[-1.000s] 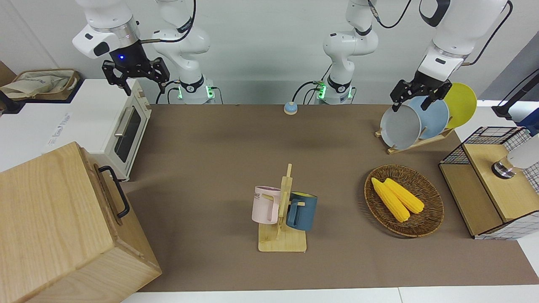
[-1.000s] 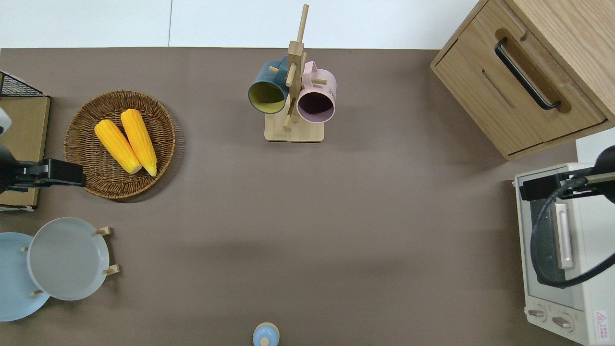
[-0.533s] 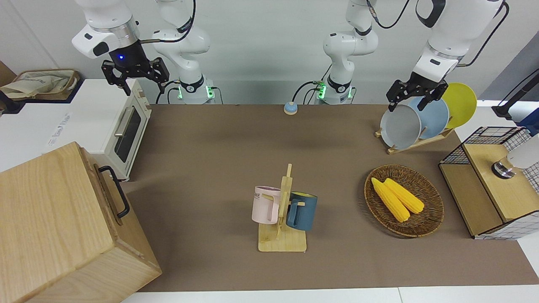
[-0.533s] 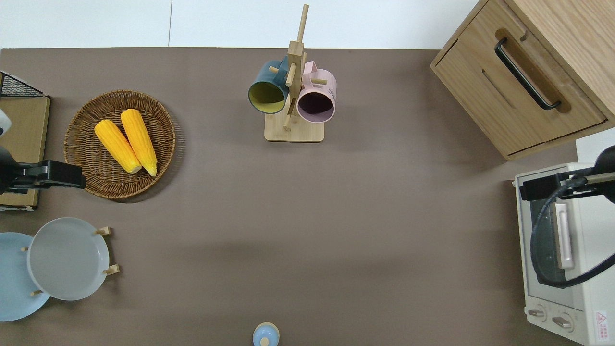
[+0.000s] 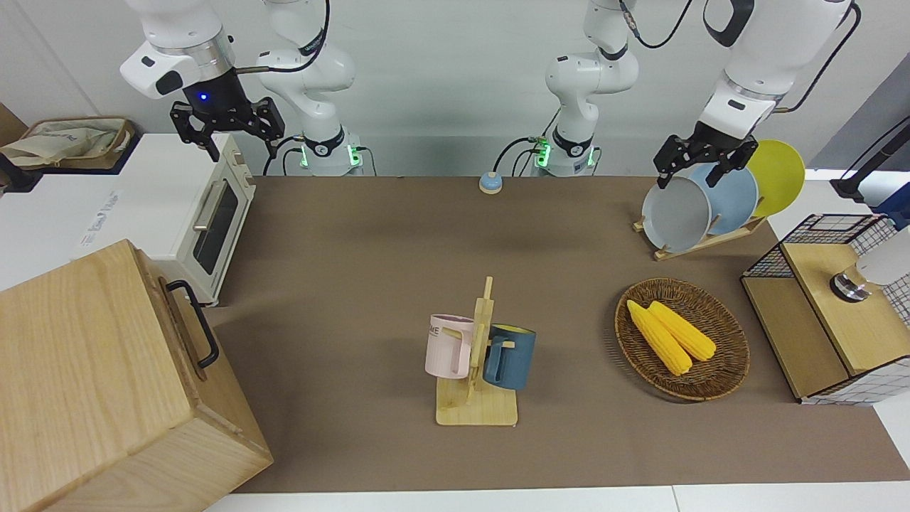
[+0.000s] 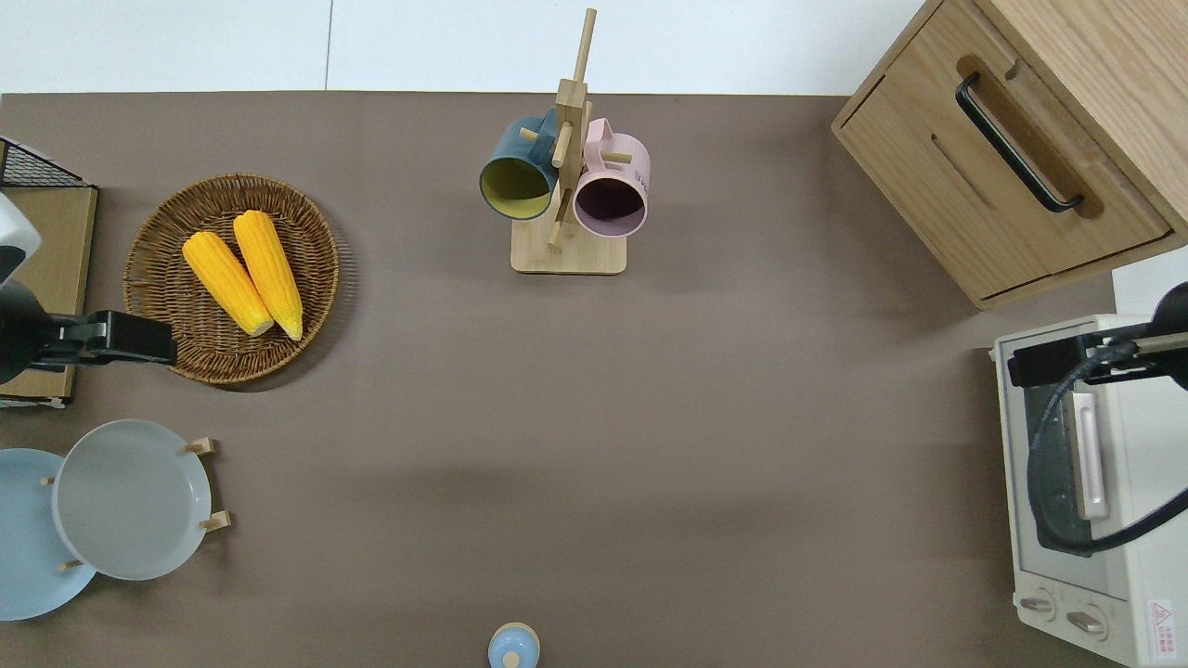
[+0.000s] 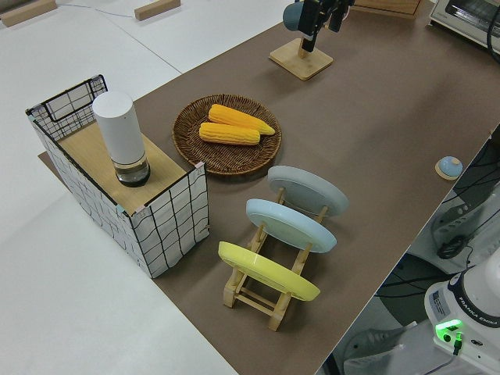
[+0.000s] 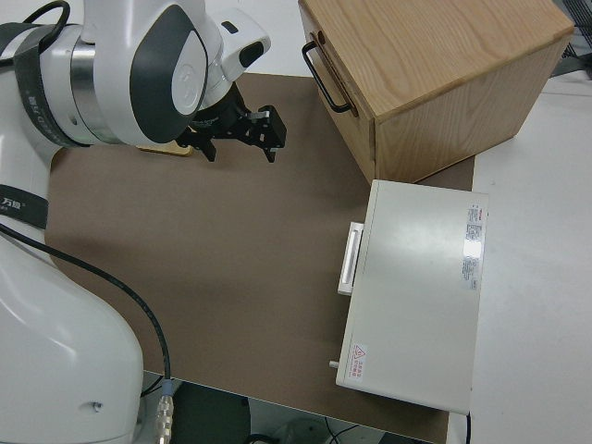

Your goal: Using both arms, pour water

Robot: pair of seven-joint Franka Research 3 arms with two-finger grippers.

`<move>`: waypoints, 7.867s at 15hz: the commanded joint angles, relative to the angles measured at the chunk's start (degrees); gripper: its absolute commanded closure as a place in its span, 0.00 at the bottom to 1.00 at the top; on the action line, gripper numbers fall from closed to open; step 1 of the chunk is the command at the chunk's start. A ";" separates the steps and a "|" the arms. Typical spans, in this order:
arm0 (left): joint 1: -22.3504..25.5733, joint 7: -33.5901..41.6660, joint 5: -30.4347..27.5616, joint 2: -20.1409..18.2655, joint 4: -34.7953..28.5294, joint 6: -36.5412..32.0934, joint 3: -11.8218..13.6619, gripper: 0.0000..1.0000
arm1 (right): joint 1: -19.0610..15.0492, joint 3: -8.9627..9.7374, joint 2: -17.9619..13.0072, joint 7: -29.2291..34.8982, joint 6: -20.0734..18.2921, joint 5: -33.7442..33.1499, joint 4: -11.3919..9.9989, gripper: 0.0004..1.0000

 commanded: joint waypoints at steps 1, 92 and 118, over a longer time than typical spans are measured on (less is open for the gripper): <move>0.42 2.68 0.72 -0.54 -0.28 -0.48 1.03 0.00 | -0.82 1.21 -0.63 0.97 4.83 -0.22 -5.23 0.01; 7.71 64.73 -50.08 18.10 -8.19 55.77 26.17 0.71 | 9.02 15.63 31.19 18.46 60.66 -32.03 1.87 1.00; 6.75 42.68 -33.12 12.57 -4.76 52.44 25.56 1.00 | -4.60 21.08 21.87 7.04 59.17 -35.82 -6.83 1.00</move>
